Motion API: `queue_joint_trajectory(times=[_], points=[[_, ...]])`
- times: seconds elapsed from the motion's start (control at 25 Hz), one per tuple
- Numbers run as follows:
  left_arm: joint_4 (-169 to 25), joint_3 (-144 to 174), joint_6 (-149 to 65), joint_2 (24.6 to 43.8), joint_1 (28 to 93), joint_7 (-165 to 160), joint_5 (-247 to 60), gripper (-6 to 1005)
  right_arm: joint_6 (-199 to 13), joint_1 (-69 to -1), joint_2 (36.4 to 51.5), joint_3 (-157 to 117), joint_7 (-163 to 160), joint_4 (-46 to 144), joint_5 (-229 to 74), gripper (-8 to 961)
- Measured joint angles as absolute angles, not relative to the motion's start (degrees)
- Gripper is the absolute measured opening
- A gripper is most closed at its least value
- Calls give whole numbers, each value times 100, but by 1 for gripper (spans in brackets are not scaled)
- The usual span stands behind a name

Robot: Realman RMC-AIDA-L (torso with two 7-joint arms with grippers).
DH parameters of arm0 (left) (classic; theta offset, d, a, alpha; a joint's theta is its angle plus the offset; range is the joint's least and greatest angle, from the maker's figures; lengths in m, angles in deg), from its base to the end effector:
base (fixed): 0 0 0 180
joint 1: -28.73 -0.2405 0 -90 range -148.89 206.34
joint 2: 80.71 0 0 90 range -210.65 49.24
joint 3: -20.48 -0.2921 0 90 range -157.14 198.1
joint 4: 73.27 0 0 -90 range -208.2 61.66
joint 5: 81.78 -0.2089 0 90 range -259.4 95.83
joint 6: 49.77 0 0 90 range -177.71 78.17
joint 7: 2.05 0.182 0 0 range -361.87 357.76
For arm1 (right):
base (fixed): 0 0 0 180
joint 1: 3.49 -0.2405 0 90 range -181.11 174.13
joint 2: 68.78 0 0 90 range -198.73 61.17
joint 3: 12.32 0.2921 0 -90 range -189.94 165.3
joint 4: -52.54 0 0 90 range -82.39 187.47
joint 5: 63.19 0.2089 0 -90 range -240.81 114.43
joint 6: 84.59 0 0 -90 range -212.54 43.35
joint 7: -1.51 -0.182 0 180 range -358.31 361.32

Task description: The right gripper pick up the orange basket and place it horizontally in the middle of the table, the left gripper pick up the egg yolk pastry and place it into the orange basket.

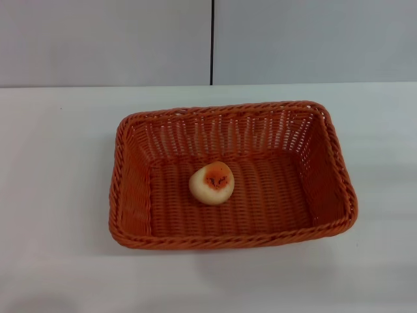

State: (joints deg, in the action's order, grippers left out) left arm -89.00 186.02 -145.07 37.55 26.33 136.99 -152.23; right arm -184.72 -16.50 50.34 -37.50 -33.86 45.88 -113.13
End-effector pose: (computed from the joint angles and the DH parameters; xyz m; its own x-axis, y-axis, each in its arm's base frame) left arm -0.4438 0.1745 0.0791 0.5841 -0.1598 0.7958 0.8065 0.0031 -0.5913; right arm 0.3762 0.2733 0.0752 0.4326 0.4365 -0.7889 -0.8452 -0.1082 -0.5234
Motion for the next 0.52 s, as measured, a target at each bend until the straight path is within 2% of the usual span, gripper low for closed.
queue_joint_trajectory(times=[0.52], points=[[-8724,18598,-14561,3766,2633,13714,-15191,786,-18486,-1732,5024,-3765,-3378,4594,-11352,586]])
